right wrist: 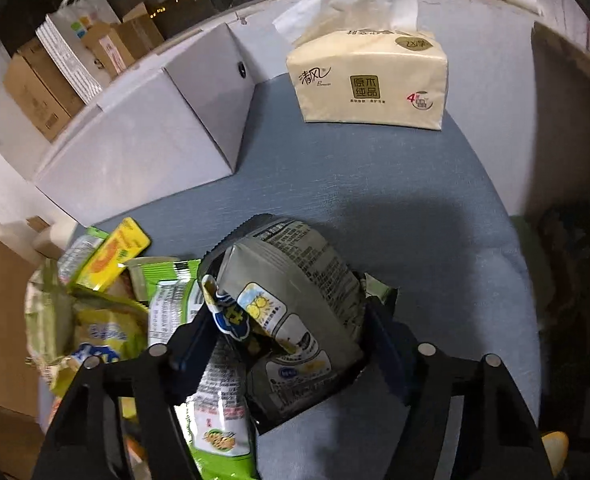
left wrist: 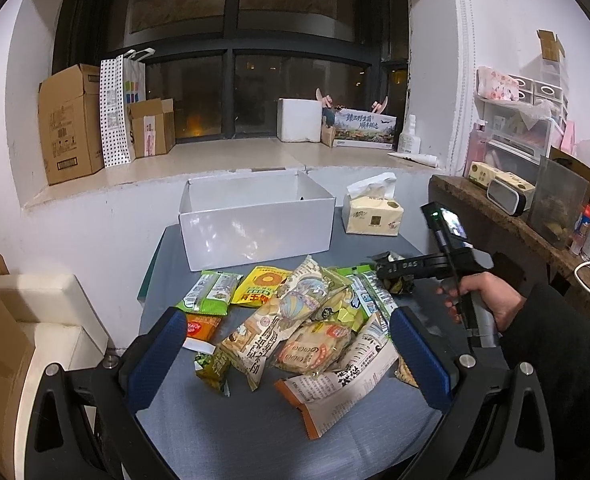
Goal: Organize snacks
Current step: 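Grasp the gray chip bag with the right gripper and lift it, then grasp the tall printed snack bag with the left gripper while right gripper carries gray bag, then drop the tall bag and gray bag into the white box with both grippers, then withdraw both tools from the box back over the snack pile, then grasp the green wafer pack with the left gripper while right gripper grasps yellow chip bag, then release the green pack and yellow bag into the white box with both grippers, then grasp the orange bread loaf with the left gripper and lift it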
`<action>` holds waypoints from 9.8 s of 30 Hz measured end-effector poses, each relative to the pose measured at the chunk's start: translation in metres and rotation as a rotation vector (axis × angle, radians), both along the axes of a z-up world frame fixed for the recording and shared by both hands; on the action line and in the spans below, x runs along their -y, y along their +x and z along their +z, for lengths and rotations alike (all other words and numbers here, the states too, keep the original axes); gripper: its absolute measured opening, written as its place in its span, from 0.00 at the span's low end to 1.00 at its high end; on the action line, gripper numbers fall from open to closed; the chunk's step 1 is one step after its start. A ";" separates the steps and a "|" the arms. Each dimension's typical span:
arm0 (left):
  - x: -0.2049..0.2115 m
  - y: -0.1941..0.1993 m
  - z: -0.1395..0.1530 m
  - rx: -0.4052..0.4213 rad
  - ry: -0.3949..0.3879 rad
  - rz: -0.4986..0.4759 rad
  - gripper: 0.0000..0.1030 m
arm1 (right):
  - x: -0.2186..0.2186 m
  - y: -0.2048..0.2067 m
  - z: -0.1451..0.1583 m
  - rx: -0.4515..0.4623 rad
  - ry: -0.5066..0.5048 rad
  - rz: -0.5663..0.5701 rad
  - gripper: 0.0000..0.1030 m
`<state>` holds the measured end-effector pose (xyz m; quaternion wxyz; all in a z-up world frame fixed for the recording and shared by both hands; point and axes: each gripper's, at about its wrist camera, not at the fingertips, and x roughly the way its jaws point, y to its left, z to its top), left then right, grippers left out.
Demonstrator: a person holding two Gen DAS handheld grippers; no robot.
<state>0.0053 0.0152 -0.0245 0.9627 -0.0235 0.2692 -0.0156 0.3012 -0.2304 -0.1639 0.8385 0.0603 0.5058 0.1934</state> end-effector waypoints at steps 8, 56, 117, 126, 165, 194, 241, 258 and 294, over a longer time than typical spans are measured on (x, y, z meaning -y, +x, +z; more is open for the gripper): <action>-0.001 0.019 -0.016 -0.027 -0.002 -0.016 1.00 | 0.026 -0.027 0.024 0.068 0.118 -0.046 0.69; -0.026 0.160 -0.095 -0.223 -0.003 -0.274 0.34 | 0.044 -0.186 0.104 0.335 0.263 -0.013 0.69; -0.133 0.261 0.003 -0.022 -0.195 0.001 1.00 | -0.122 0.045 0.146 0.340 0.134 0.087 1.00; -0.081 0.163 0.016 0.018 -0.121 -0.040 1.00 | -0.072 -0.053 0.171 0.451 0.205 0.111 1.00; -0.059 0.058 -0.010 0.024 -0.178 -0.082 1.00 | 0.005 -0.141 0.067 0.267 0.134 0.017 1.00; -0.105 0.085 -0.070 -0.118 -0.143 -0.007 1.00 | -0.092 -0.046 0.027 0.098 0.057 0.173 0.56; -0.119 0.257 0.002 -0.028 -0.166 -0.039 0.67 | -0.095 -0.045 0.132 0.378 0.146 0.213 0.56; -0.122 0.388 -0.020 -0.206 -0.171 0.075 0.88 | -0.162 0.137 0.143 0.310 0.059 0.158 0.67; -0.099 0.099 0.034 0.014 -0.146 -0.110 1.00 | -0.083 -0.104 0.172 0.438 0.218 0.272 1.00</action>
